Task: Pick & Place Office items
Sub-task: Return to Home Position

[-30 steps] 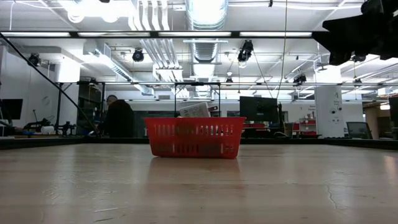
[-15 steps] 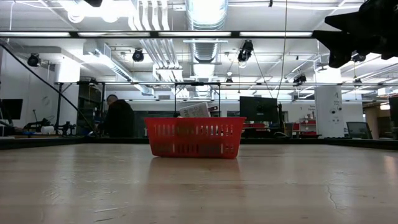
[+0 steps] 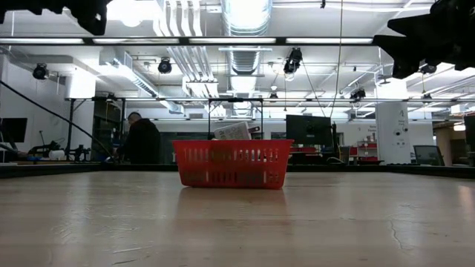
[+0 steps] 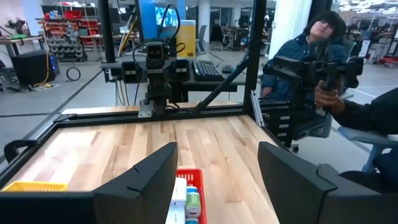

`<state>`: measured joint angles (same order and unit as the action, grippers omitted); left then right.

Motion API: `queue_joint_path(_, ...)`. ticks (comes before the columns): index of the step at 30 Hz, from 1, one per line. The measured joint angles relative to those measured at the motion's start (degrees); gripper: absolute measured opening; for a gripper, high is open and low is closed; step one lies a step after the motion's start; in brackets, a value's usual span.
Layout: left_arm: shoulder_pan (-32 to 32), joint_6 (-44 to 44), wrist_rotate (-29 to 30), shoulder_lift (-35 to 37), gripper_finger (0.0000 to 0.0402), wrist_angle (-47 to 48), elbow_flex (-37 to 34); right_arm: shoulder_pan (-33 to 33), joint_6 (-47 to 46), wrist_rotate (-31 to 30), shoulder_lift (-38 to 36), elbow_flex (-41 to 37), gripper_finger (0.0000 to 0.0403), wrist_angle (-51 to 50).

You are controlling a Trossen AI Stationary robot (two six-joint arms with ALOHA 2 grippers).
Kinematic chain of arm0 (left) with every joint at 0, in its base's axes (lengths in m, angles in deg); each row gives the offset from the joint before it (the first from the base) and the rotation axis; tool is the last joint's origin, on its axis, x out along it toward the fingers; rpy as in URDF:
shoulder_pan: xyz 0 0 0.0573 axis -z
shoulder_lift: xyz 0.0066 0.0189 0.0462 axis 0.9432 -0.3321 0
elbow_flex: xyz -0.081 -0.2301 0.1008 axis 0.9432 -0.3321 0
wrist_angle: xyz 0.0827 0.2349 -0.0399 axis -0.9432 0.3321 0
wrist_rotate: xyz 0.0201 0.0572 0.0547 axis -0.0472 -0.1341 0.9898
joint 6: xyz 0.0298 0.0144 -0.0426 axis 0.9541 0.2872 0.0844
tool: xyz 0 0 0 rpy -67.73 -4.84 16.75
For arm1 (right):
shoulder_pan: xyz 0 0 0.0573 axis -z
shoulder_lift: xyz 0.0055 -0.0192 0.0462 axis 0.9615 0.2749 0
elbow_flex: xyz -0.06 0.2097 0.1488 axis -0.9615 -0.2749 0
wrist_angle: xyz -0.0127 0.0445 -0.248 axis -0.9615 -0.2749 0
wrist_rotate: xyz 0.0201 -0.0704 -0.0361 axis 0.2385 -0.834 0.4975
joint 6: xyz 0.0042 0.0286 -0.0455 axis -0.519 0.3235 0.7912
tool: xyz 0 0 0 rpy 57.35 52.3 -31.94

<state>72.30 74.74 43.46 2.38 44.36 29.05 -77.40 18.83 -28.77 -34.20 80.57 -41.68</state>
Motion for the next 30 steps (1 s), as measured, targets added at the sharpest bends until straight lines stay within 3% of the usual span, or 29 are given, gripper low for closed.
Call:
queue_joint_path(11,0.02,-0.53,0.0,4.24,0.0227,-0.81,-5.11,0.0,-0.06,2.01,0.07,0.0,0.0201,-4.17)
queue_joint_path(20,-0.01,-0.97,0.04,4.53,0.0227,-20.92,-18.02,0.0,-0.13,1.99,0.04,0.0,0.0201,-4.68)
queue_joint_path(30,-0.02,-1.1,0.09,6.26,0.0227,-19.42,-19.79,0.0,-0.31,1.99,0.04,0.0,0.0201,-4.66)
